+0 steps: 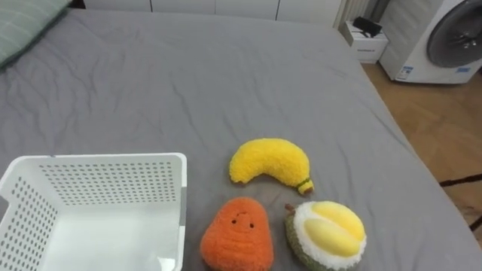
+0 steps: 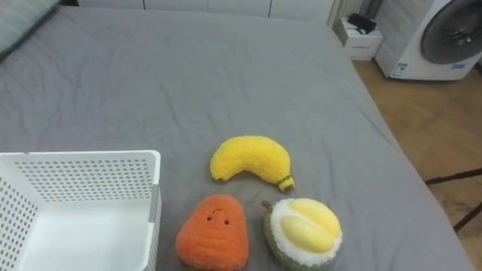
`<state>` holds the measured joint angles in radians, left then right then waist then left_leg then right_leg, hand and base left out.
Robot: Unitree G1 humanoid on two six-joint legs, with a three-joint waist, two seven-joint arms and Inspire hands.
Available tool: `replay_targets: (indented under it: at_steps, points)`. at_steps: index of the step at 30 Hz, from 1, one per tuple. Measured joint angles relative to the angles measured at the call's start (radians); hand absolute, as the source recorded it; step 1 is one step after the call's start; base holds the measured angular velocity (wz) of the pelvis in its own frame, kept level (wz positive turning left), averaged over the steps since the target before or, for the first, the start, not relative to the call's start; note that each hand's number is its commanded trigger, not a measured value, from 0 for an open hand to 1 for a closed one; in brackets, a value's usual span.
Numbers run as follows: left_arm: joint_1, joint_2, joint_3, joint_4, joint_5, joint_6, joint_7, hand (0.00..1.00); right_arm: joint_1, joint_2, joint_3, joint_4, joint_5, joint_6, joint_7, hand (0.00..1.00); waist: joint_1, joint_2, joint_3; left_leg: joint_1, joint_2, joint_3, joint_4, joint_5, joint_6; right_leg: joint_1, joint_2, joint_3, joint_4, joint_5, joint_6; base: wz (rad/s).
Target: Collect toys from the bed
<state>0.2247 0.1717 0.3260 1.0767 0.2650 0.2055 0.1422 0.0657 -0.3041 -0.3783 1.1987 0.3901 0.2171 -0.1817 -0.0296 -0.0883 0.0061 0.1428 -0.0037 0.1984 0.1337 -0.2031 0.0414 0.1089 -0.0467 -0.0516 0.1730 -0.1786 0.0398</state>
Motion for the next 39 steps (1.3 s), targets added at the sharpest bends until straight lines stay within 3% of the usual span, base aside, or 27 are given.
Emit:
replay_targets:
  at_steps: [4, 6, 8, 13, 20, 24, 29, 39]
  points:
    - [0.005, 0.003, 0.002, 0.0, 0.001, -0.03, 0.008, 0.0, -0.011, 0.0, 0.003, -0.226, -0.001, -0.051, -0.064, 0.0, 0.012, -0.001, -0.0006, -0.007, 0.006, 0.013, 0.003, 0.001, -0.002, -0.011, 0.004, 0.002, 0.0, 0.007, -0.003, -0.03]
    - [0.01, 0.003, -0.006, -0.001, 0.0, -0.041, 0.009, 0.0, -0.017, 0.001, 0.008, -0.346, -0.002, -0.054, -0.079, 0.0, 0.015, -0.002, -0.0041, -0.015, 0.008, 0.016, 0.006, 0.003, -0.004, -0.025, 0.005, -0.005, 0.008, 0.008, -0.005, -0.02]
    - [0.015, 0.004, -0.037, -0.008, 0.001, -0.046, 0.011, 0.0, -0.019, 0.001, 0.039, -0.515, -0.002, -0.076, -0.093, 0.0, 0.013, 0.011, -0.0074, -0.029, 0.011, 0.016, 0.012, 0.003, -0.004, -0.039, 0.006, -0.01, 0.013, 0.009, -0.007, -0.02]
    - [0.025, 0.003, -0.037, -0.006, 0.001, -0.061, 0.012, 0.0, -0.042, 0.002, 0.08, -0.694, -0.005, -0.097, -0.09, 0.0, 0.015, 0.014, -0.0067, -0.03, 0.012, 0.016, 0.01, 0.003, -0.005, -0.04, 0.007, -0.011, 0.013, 0.01, -0.008, 0.0]
    - [0.058, -0.005, -0.077, -0.047, 0.003, -0.063, 0.028, 0.0, -0.039, 0.019, 0.147, -0.888, -0.178, -0.098, -0.055, 0.0, 0.02, 0.025, -0.0072, -0.032, 0.012, 0.014, 0.013, 0.003, -0.005, -0.041, 0.006, -0.012, 0.015, 0.01, -0.008, 0.0]
    - [0.059, -0.016, -0.081, -0.051, 0.005, -0.062, 0.036, 0.0, -0.039, 0.025, 0.185, -0.913, -0.298, -0.099, -0.011, 0.0, 0.035, 0.028, -0.0097, -0.032, 0.012, 0.015, 0.013, 0.003, -0.005, -0.04, 0.006, -0.013, 0.016, 0.01, -0.008, 0.0]
    - [0.061, -0.024, -0.104, -0.059, 0.006, -0.055, 0.038, 0.0, -0.038, 0.028, 0.296, -0.9, -0.493, -0.094, 0.085, 0.0, 0.044, 0.025, -0.0118, -0.032, 0.013, 0.011, 0.014, 0.003, -0.005, -0.038, 0.006, -0.018, 0.015, 0.01, -0.008, 0.02]
    - [0.057, -0.033, -0.105, -0.083, 0.004, -0.049, 0.037, 0.0, -0.027, 0.03, 0.36, -0.78, -0.691, -0.069, 0.279, 0.0, 0.072, 0.022, -0.0137, -0.026, 0.011, -0.009, 0.019, 0.003, -0.005, -0.019, 0.003, -0.04, 0.012, 0.01, -0.008, 0.06]
